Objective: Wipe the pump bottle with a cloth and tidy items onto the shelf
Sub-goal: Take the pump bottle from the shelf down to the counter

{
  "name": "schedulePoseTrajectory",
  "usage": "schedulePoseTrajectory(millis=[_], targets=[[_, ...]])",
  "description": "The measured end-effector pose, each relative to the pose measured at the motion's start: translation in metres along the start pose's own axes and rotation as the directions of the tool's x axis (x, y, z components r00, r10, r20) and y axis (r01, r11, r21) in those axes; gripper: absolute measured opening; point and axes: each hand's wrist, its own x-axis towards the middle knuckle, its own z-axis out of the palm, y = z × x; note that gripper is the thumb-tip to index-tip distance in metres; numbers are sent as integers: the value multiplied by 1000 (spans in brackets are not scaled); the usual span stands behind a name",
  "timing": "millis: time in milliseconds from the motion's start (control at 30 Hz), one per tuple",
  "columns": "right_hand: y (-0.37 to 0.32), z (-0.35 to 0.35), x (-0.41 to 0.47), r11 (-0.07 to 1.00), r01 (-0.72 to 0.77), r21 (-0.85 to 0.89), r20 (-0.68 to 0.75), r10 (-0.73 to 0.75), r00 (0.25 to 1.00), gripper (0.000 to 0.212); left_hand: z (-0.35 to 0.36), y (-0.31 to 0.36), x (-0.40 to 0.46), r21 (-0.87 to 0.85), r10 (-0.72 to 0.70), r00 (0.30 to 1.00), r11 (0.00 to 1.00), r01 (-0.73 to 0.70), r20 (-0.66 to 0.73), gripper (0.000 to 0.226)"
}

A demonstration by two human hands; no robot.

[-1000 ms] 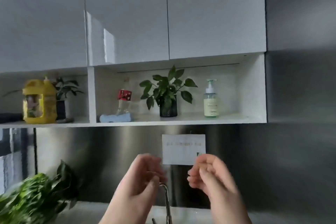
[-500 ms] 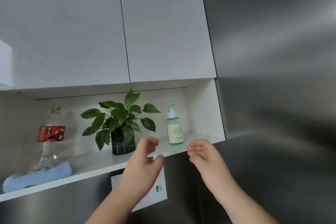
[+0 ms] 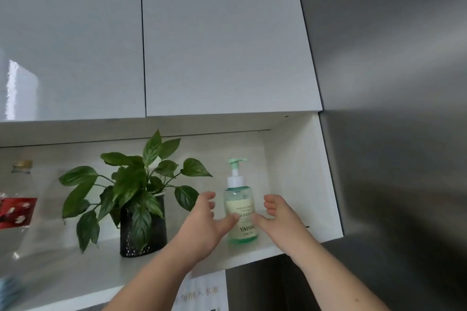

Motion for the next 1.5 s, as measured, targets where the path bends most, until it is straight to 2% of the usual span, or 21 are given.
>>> schedulePoseTrajectory(millis=[233, 367, 500, 633, 800, 900, 1133, 1300, 1433, 1500], targets=[[15, 0, 39, 1000, 5, -26, 190, 0, 982, 80, 19, -14, 41, -99, -113, 994, 989, 114, 9, 79], [22, 4, 48, 997, 45, 57, 248, -58, 967, 48, 25, -22, 52, -141, -123, 992, 982, 126, 33, 78], [25, 7, 49, 995, 79, 61, 250, -92, 964, 47, 32, -24, 55, -162, -104, 994, 981, 109, 35, 61], [24, 4, 46, 993, 99, 58, 249, -110, 962, 50, 32, -26, 53, -181, -71, 997, 981, 74, 21, 55], [12, 2, 33, 985, 144, 90, 239, -162, 957, 32, 22, -22, 43, -158, -30, 999, 987, 27, -15, 53], [0, 2, 22, 974, 196, 113, 213, -216, 953, 41, 10, -18, 33, -178, 10, 999, 984, -16, -33, 51], [-26, 6, -21, 962, 245, 117, 194, -264, 945, 45, -20, -8, -6, -195, 88, 996, 977, -91, -23, 45], [-43, 16, -70, 969, 236, 76, 208, -247, 946, 38, -45, -11, -49, -206, 94, 995, 975, -88, 20, 48], [-53, 32, -116, 976, 210, 51, 209, -216, 954, 44, -66, -27, -89, -279, 67, 994, 959, -41, 82, 63], [-56, 41, -139, 982, 188, 33, 216, -190, 958, 47, -75, -39, -110, -307, 48, 995, 952, -18, 92, 63]])
